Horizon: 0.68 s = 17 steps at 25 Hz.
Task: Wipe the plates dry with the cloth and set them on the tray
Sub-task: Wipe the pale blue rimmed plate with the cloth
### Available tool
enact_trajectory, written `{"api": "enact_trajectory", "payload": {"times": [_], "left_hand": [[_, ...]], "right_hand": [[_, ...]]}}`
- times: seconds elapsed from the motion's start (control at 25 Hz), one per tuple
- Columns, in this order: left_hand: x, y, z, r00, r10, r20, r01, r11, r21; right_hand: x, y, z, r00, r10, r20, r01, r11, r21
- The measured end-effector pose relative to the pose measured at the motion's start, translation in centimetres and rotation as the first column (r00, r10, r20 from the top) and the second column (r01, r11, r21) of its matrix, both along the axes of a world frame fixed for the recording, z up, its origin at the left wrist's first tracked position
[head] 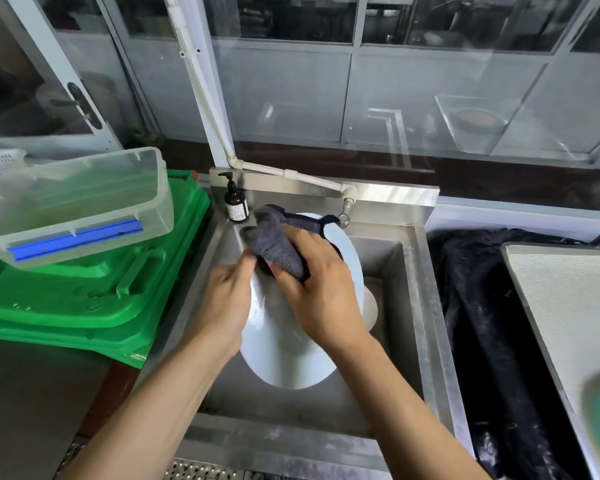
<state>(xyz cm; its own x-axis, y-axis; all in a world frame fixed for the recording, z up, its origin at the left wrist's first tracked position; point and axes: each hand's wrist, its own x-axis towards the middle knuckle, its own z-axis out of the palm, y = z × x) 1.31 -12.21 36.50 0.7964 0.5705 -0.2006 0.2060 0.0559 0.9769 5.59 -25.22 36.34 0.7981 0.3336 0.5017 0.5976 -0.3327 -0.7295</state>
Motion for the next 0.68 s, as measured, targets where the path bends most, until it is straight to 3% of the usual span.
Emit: {"api": "enact_trajectory", "payload": {"times": [0.08, 0.2, 0.32, 0.52, 0.68], "left_hand": [[-0.2, 0.1, -0.2, 1.0, 0.003, -0.017, -0.004, 1.0, -0.021], [-0.6, 0.5, -0.1, 1.0, 0.009, 0.001, -0.009, 0.997, -0.074], [-0.3, 0.9, 0.7, 0.999, 0.045, 0.017, -0.041, 0.985, -0.165], [0.6, 0.7, 1.2, 0.99, 0.142, -0.016, -0.142, 0.962, -0.234], [1.1, 0.7, 1.2, 0.98, 0.195, 0.029, -0.183, 0.953, -0.243]], "right_hand": [[0.7, -0.7, -0.1, 1.0, -0.002, -0.025, 0.002, 1.0, 0.003], [1.7, -3.0, -1.1, 0.924, -0.231, -0.306, 0.293, 0.94, 0.175], [0.9, -4.3, -2.8, 0.824, -0.296, -0.484, 0.462, 0.845, 0.27], [-3.9, -2.2, -4.1, 0.855, -0.273, -0.44, 0.484, 0.723, 0.493], [-6.5, -0.6, -5.4, 0.904, -0.237, -0.355, 0.388, 0.803, 0.452]]}}
